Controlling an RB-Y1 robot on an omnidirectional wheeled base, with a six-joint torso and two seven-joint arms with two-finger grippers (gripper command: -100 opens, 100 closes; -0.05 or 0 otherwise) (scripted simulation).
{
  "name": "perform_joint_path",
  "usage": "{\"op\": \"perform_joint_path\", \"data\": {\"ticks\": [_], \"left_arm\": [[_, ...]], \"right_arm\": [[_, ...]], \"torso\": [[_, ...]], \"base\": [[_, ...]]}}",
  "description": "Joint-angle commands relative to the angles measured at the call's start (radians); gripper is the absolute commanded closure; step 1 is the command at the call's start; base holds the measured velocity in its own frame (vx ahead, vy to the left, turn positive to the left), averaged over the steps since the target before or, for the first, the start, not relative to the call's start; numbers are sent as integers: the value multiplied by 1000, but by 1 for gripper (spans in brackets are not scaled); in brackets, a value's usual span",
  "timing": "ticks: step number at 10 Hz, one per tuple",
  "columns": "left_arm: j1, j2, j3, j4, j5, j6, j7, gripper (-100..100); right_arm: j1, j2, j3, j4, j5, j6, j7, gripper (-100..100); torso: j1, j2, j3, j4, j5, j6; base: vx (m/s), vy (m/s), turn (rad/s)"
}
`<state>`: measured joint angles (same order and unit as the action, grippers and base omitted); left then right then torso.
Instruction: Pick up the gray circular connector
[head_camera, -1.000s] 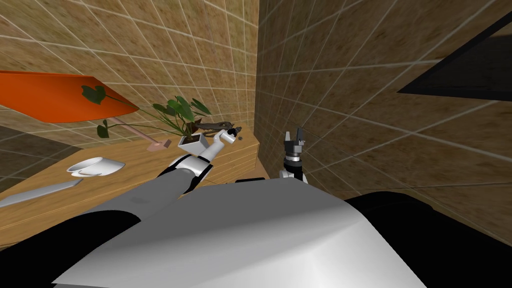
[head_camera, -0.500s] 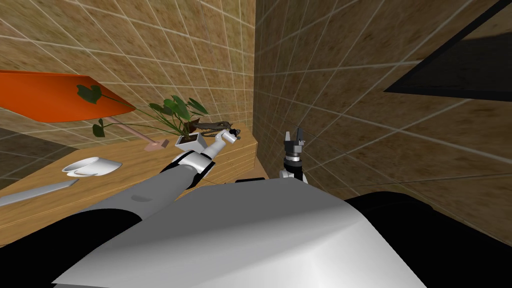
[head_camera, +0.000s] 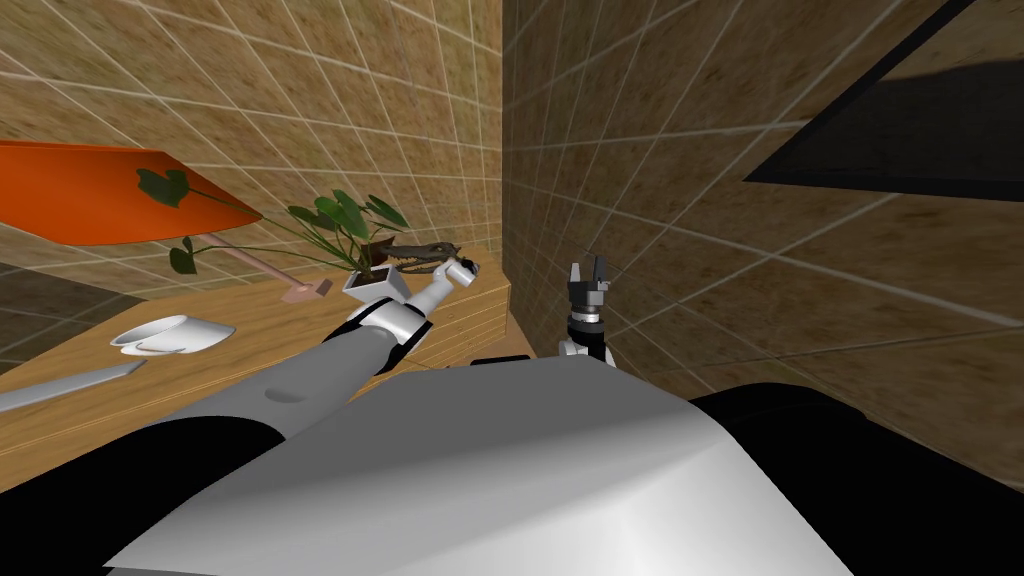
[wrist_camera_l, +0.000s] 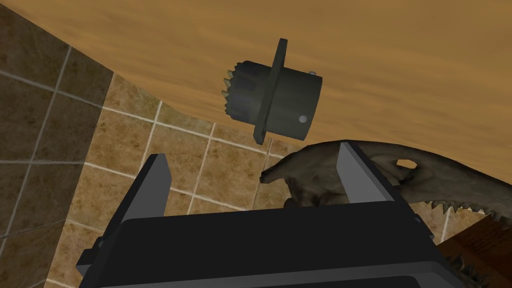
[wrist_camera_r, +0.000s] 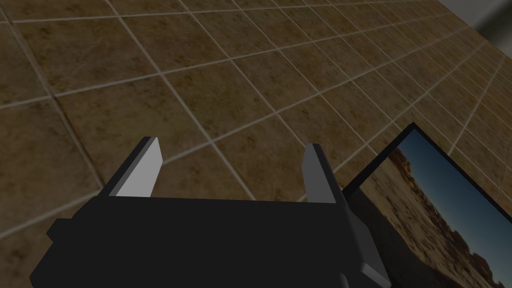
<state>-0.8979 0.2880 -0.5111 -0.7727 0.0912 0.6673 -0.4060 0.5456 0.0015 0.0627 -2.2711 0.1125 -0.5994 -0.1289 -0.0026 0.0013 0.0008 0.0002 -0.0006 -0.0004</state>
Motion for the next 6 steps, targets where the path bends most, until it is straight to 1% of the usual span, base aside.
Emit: {"op": "perform_joint_path", "data": {"ticks": [1,2,3,4,5,6], "left_arm": [[-10,-12,-9,38,3,8,-5,-100],[-13,-19,-18,65,12,28,-13,-100],[-13,-19,-18,65,12,28,-13,-100],[-15,-15,-16,67,17,15,-19,-100],[-13,-15,-16,63,16,21,-17,0],[-9,-4,-3,91,14,-1,-16,-100]], "right_arm": [[0,0,0,0,0,0,0,0],[0,0,0,0,0,0,0,0],[0,0,0,0,0,0,0,0],[0,0,0,0,0,0,0,0],[0,0,0,0,0,0,0,0],[0,0,0,0,0,0,0,0]], "torso": [[0,0,0,0,0,0],[1,0,0,0,0,0],[0,0,0,0,0,0],[1,0,0,0,0,0],[2,-1,0,0,0,0],[3,-1,0,0,1,0]], "base": [[-5,-28,-24],[-11,-41,-34],[-11,-30,-9],[-4,-10,2],[0,0,0],[7,-6,-165]]}}
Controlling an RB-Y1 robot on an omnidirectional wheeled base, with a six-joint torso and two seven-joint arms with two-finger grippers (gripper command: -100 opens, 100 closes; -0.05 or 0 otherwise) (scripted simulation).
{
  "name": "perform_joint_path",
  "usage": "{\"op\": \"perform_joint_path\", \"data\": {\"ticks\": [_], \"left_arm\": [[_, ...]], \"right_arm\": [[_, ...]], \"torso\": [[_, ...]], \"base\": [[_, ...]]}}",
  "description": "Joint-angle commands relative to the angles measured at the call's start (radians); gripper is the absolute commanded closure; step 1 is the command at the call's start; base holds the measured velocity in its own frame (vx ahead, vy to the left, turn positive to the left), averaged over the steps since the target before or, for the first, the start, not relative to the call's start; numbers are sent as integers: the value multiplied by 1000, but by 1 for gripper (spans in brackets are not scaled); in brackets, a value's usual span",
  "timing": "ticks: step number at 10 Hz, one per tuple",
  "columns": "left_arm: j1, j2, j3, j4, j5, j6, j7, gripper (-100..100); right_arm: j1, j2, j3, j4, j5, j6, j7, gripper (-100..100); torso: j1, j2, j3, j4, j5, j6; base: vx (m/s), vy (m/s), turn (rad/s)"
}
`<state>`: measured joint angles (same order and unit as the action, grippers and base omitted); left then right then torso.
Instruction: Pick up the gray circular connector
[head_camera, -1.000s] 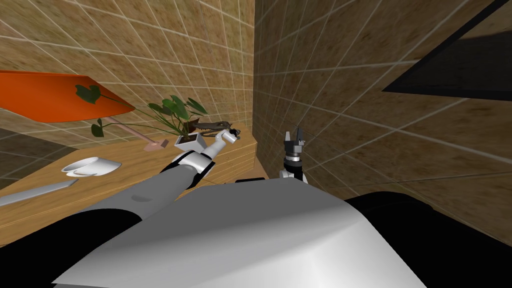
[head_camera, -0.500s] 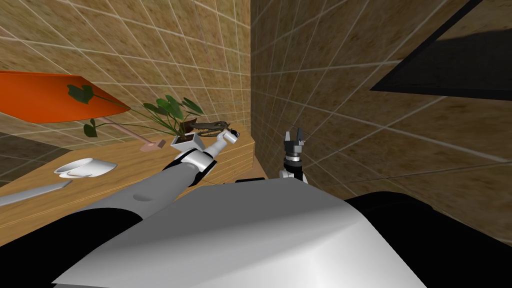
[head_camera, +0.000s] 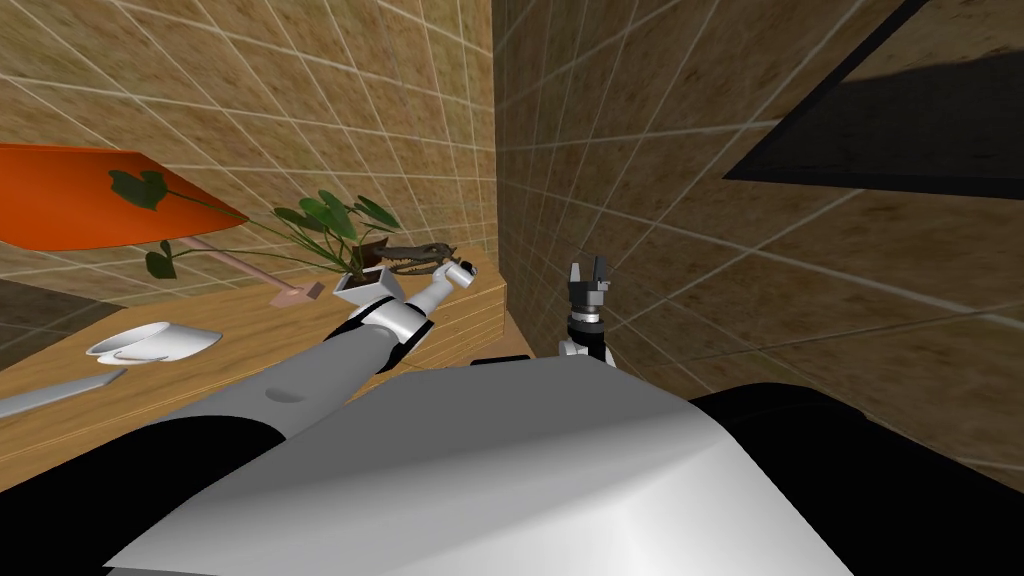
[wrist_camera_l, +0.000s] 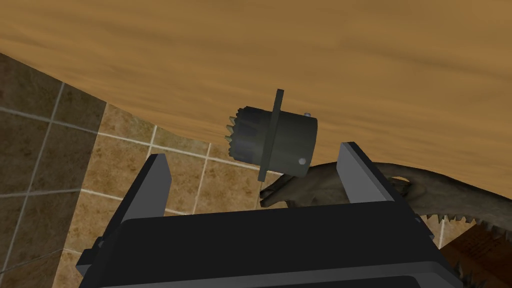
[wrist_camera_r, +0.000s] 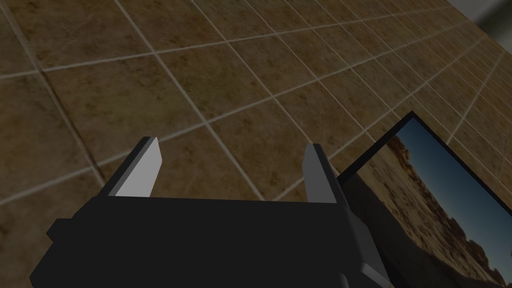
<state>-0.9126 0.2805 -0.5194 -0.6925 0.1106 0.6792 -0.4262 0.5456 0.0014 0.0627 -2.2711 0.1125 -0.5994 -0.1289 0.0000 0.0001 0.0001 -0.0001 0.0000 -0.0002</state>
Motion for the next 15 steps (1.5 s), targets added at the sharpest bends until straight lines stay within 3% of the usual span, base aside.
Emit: {"op": "perform_joint_path", "data": {"ticks": [1,3,4,5,9,10,11,12,15], "left_arm": [[8,11,13,30,-8,-27,6,-100],[13,30,34,76,-12,-63,9,-100],[5,20,27,66,-10,-48,7,-100],[5,21,28,69,-11,-52,8,100],[6,21,28,69,-11,-51,8,100],[6,21,28,69,-11,-51,8,0],[9,15,18,39,-8,-35,6,100],[5,4,5,11,-6,-13,4,100],[5,-1,0,-2,-7,-2,7,100]], "right_arm": [[0,0,0,0,0,0,0,0],[0,0,0,0,0,0,0,0],[0,0,0,0,0,0,0,0],[0,0,0,0,0,0,0,0],[0,0,0,0,0,0,0,0],[0,0,0,0,0,0,0,0],[0,0,0,0,0,0,0,0],[0,0,0,0,0,0,0,0],[0,0,0,0,0,0,0,0]], "torso": [[0,0,0,0,0,0],[0,-1,-1,0,0,0],[0,-1,-1,0,0,0],[1,0,0,0,0,-1],[0,0,0,0,0,0],[0,0,0,0,0,0],[0,0,0,0,0,0],[1,1,1,0,0,-2],[0,2,1,1,0,0]], "base": [[15,-2,-204],[19,0,-184],[8,4,-42],[0,3,27],[0,0,0],[0,0,0],[-8,0,220],[-17,-2,315],[-13,0,55]]}}
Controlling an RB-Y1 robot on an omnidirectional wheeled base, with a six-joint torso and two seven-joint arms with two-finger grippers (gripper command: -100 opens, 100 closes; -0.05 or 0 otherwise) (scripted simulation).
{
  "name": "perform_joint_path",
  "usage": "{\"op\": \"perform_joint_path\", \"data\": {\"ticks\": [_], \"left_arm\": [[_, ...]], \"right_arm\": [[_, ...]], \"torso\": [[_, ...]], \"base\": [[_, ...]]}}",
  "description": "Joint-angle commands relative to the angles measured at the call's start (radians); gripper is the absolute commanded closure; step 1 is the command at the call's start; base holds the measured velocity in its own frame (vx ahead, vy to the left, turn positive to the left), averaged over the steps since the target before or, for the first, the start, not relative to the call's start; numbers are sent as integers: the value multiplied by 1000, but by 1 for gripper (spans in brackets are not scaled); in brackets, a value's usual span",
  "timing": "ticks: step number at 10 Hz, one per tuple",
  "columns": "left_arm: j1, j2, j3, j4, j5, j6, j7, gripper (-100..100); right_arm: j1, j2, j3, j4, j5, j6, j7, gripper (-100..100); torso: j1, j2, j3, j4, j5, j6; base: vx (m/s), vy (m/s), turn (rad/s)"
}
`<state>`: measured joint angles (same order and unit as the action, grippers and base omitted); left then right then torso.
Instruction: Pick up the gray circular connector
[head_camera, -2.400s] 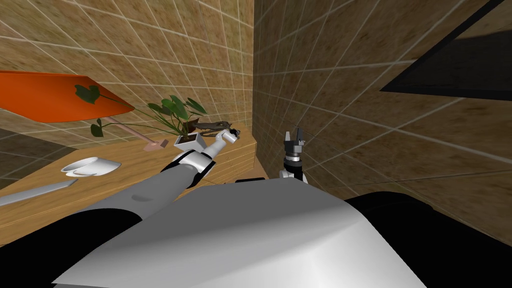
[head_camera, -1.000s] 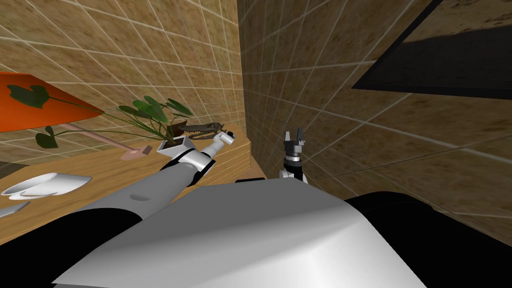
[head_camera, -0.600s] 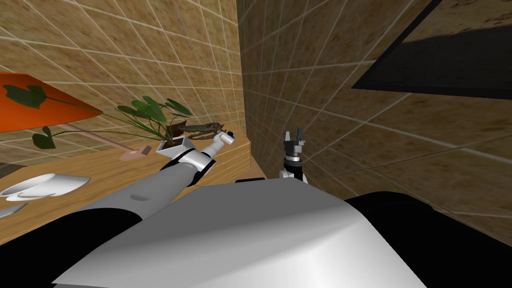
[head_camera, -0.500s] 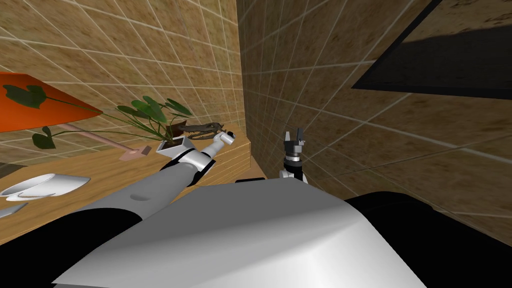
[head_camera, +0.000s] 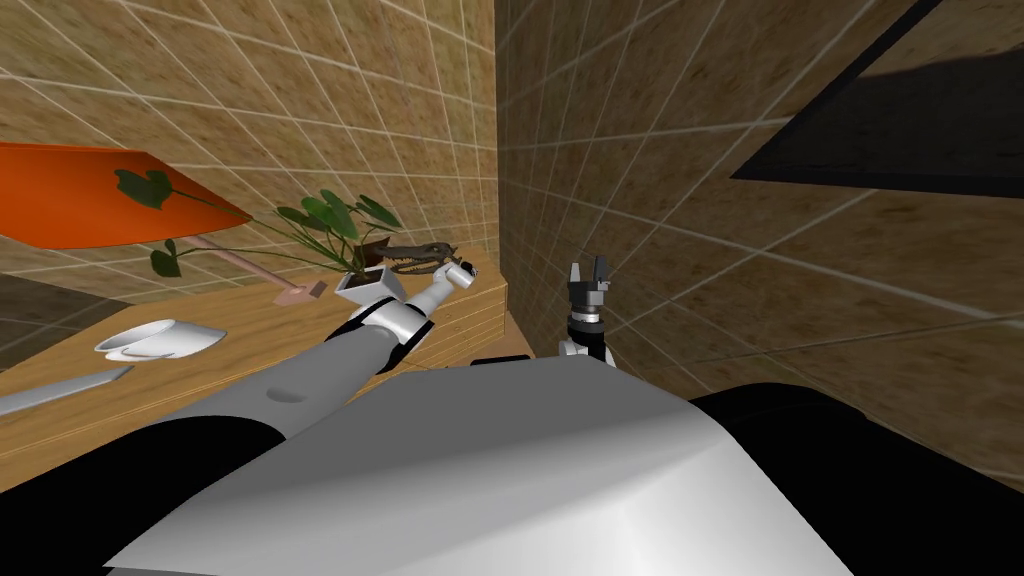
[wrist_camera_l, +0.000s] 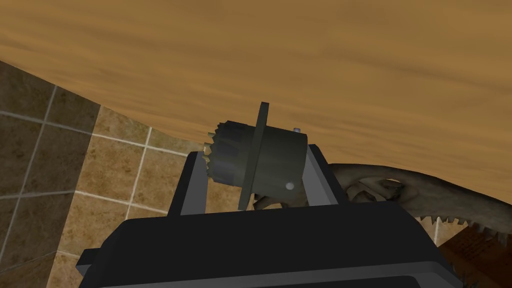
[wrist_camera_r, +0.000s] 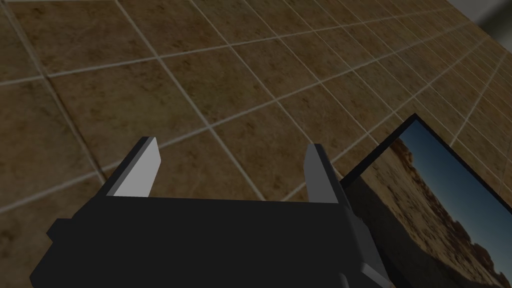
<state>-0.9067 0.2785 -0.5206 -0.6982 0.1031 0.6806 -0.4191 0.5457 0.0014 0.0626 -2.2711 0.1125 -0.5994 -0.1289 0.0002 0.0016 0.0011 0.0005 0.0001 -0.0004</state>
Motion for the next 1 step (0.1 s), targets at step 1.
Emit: {"op": "perform_joint_path", "data": {"ticks": [1], "left_arm": [[0,0,0,0,0,0,0,0]], "right_arm": [[0,0,0,0,0,0,0,0]], "torso": [[0,0,0,0,0,0]], "base": [[0,0,0]]}}
